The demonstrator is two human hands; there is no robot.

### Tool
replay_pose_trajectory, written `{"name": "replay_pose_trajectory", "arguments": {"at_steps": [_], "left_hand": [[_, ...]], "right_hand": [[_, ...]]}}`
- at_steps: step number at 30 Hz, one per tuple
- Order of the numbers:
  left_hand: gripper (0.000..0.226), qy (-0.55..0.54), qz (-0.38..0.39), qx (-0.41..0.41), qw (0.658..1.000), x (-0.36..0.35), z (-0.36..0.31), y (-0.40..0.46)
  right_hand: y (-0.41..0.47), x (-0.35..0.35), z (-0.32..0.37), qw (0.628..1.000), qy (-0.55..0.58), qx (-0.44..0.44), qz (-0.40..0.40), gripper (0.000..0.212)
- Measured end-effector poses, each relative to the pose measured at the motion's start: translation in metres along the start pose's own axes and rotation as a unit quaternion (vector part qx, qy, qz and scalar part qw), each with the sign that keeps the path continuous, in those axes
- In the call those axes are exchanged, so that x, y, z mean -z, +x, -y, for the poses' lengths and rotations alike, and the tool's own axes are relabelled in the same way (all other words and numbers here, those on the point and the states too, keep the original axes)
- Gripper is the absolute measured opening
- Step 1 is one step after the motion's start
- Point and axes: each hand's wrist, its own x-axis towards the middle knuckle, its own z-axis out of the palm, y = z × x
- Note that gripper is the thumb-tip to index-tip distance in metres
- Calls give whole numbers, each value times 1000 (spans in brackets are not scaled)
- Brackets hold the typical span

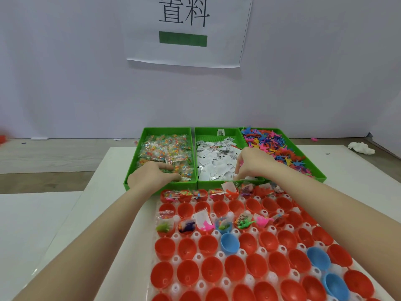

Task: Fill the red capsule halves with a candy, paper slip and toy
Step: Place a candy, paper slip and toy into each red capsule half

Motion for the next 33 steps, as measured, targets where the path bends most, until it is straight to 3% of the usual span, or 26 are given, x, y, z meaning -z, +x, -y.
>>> {"name": "replay_pose_trajectory", "arguments": {"at_steps": [7,11,18,24,27,33], "left_hand": [[36,10,-60,-21,998,-5,4,1],[27,6,-86,-11,996,-6,3,0],[30,-123,-111,-5,986,-4,6,-2],[52,-286,-125,-27,950,5,3,-14],[51,-385,-132,-31,913,15,-10,-31],[30,-475,-36,-96,874,28,-53,-90]], "right_hand": [[-4,6,-6,995,93,1,-33,37],[-5,8,-12,988,104,7,-115,26],[-27,13,-18,939,189,29,-285,14],[-68,22,-13,849,477,32,-224,11],[-103,24,-7,836,514,66,-180,10],[-156,27,8,799,576,89,-147,27]]}}
